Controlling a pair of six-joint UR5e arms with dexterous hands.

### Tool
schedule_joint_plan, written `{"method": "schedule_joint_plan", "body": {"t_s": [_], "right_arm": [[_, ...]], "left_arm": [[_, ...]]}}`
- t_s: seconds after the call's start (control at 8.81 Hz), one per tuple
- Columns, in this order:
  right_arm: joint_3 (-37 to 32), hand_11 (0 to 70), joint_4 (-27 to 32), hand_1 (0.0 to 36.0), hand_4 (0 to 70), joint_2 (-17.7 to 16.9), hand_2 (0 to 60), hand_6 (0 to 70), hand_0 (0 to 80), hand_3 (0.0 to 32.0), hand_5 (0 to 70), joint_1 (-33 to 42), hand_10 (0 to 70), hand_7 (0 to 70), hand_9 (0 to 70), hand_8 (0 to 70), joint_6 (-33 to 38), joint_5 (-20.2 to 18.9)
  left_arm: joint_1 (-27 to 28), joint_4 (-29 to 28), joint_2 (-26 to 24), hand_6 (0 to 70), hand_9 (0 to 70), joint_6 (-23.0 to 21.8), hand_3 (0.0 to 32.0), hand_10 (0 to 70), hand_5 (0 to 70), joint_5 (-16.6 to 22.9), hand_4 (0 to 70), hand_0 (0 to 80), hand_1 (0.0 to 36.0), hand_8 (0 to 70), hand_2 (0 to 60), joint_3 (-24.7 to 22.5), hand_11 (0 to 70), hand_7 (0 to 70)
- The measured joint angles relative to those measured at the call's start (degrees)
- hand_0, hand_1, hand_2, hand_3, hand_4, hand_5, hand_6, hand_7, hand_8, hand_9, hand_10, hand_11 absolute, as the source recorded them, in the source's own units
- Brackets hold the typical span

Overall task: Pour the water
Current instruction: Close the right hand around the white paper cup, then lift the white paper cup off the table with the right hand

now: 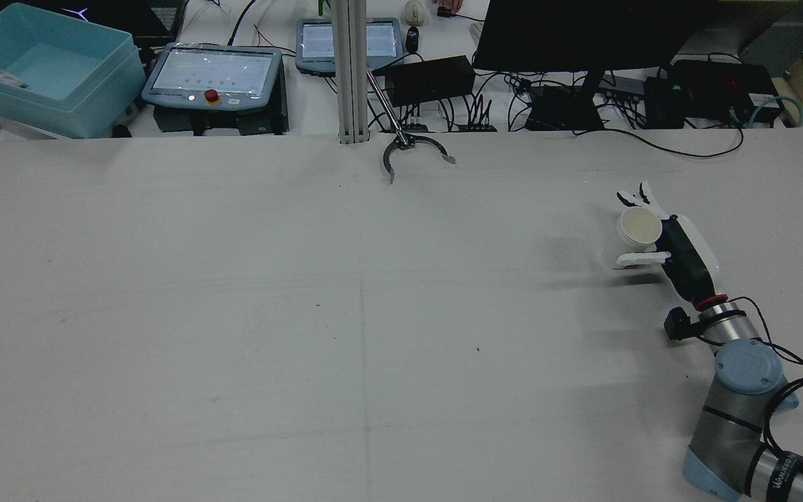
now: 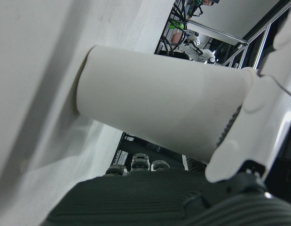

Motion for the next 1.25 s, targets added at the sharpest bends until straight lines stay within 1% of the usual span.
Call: {"method": "schedule_joint_plan", "body": {"t_s": [0.11,0.23,0.34,0.45,0.57,0.68,0.79,0.91,1.02,1.25], "right_arm": [[0.0,11.0,-0.2,10.3,26.2,0.6,0.8,12.3,51.2,0.0,18.8,-0.5,6.6,20.0,22.6,15.0,-0.1,0.0],[-0.1,29.4,-0.3,9.4,32.2,1.0,6.6,30.7,51.8,0.0,53.6,-1.0,19.5,37.9,48.8,35.2,-0.2,-0.1],[-0.1,43.8,-0.5,12.4,32.8,1.3,30.0,48.4,51.2,0.0,70.0,-1.3,29.8,48.8,67.0,50.7,-0.3,-0.1],[-0.1,43.2,-0.6,17.7,31.8,1.5,54.2,49.9,50.2,0.0,70.0,-1.4,29.2,49.8,67.7,51.3,-0.3,-0.1],[0.0,40.0,-0.7,21.7,31.1,1.6,60.0,48.8,51.3,0.0,70.0,-1.4,26.6,48.3,64.8,49.3,-0.3,-0.1],[0.1,36.5,-0.7,25.9,30.3,1.7,60.0,48.6,53.0,0.0,70.0,-1.4,23.9,48.0,62.4,47.7,0.0,-0.1],[0.8,35.1,-0.8,27.2,29.7,1.7,60.0,48.0,53.7,0.0,70.0,-1.0,22.8,47.2,61.3,46.9,0.1,-0.2],[2.6,34.4,-1.1,27.5,29.0,1.5,60.0,46.2,53.9,0.0,70.0,0.5,22.3,45.6,59.9,45.9,0.0,-0.4],[5.3,35.0,-2.7,28.8,28.6,1.3,60.0,45.8,52.9,0.0,70.0,2.6,22.7,44.9,59.8,45.8,-0.1,-0.8],[12.8,32.6,-9.7,31.5,28.4,1.1,60.0,44.2,53.4,0.0,70.0,6.8,20.9,43.0,57.1,43.8,-0.5,-3.0]], "left_arm": [[0.0,0.0,0.1,14.7,5.1,0.0,0.0,8.4,70.0,0.0,70.0,45.1,9.5,3.4,46.6,0.0,12.0,22.5],[0.0,-0.1,0.3,14.5,5.0,0.0,0.0,8.4,70.0,-0.1,70.0,45.2,9.5,3.4,45.8,0.0,12.0,22.3],[0.0,-0.1,0.4,14.7,5.1,0.0,0.0,8.4,70.0,-0.1,70.0,45.2,9.5,3.5,46.0,0.1,12.0,22.4],[-0.1,-0.2,0.4,14.8,5.1,-0.1,0.0,8.5,70.0,-0.1,70.0,45.5,9.7,3.5,45.8,0.1,12.1,22.4],[-0.1,-0.2,0.4,14.9,5.1,-0.1,0.0,8.4,70.0,-0.1,70.0,45.5,9.8,3.5,46.0,0.1,12.0,22.4],[-0.1,-0.2,0.4,15.2,4.9,-0.1,0.0,8.1,70.0,-0.1,70.0,45.7,10.6,3.4,49.0,0.0,11.5,22.8],[-0.1,-0.3,0.5,15.9,4.7,-0.2,0.0,7.9,70.0,-0.1,70.0,45.7,11.0,3.3,51.2,-0.2,11.3,23.3],[-0.1,-0.3,0.5,16.1,4.8,-0.3,0.0,7.9,70.0,0.0,70.0,45.6,11.3,3.4,52.0,-1.0,11.3,23.5],[-0.1,0.0,0.4,16.8,4.6,-0.3,0.0,7.8,70.0,0.4,70.0,45.8,11.8,3.4,54.0,-2.6,11.1,24.0],[0.7,0.8,0.0,17.0,4.7,0.0,0.0,7.7,70.0,1.8,70.0,45.5,11.8,3.5,55.1,-5.9,11.0,23.8]]}}
